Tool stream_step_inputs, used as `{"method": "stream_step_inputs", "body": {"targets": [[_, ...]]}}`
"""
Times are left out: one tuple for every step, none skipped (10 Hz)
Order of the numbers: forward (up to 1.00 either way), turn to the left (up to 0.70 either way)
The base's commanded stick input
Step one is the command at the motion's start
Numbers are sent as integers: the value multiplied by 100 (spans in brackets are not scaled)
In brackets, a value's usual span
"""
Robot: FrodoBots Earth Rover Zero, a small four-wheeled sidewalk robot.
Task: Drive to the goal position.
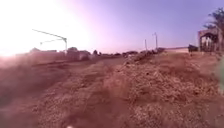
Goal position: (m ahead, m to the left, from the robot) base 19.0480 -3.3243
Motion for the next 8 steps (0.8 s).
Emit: {"method": "stream_step_inputs", "body": {"targets": [[69, 17], [69, 27], [69, 35], [69, 24], [69, 9], [69, 0], [69, 0], [69, 0]]}}
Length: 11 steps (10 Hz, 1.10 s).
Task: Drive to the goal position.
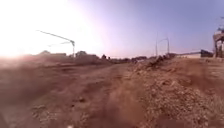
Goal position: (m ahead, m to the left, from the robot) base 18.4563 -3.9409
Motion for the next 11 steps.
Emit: {"method": "stream_step_inputs", "body": {"targets": [[69, 0], [69, 0], [69, 0], [69, 0], [69, 0], [69, 0], [69, 0], [69, 0], [69, 0], [69, 0], [69, 0]]}}
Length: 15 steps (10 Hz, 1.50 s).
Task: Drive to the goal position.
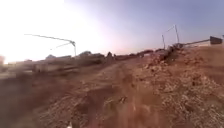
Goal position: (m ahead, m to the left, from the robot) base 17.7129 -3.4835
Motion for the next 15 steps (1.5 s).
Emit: {"method": "stream_step_inputs", "body": {"targets": [[69, 0], [69, -5], [69, -29], [69, -31], [69, -2], [69, 0], [69, 0], [69, 0], [69, 0], [69, 0], [69, 0], [69, 0], [69, 0], [69, 0], [69, 0]]}}
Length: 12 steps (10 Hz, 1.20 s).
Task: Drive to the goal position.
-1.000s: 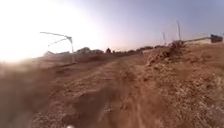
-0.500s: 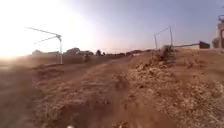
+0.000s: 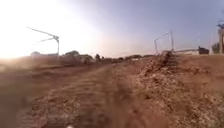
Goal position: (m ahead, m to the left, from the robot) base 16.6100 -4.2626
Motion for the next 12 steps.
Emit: {"method": "stream_step_inputs", "body": {"targets": [[69, 0], [69, 0], [69, 0], [69, 0], [69, 0], [69, 0], [69, 0], [69, 0], [69, 0], [69, 0], [69, 0], [69, 0]]}}
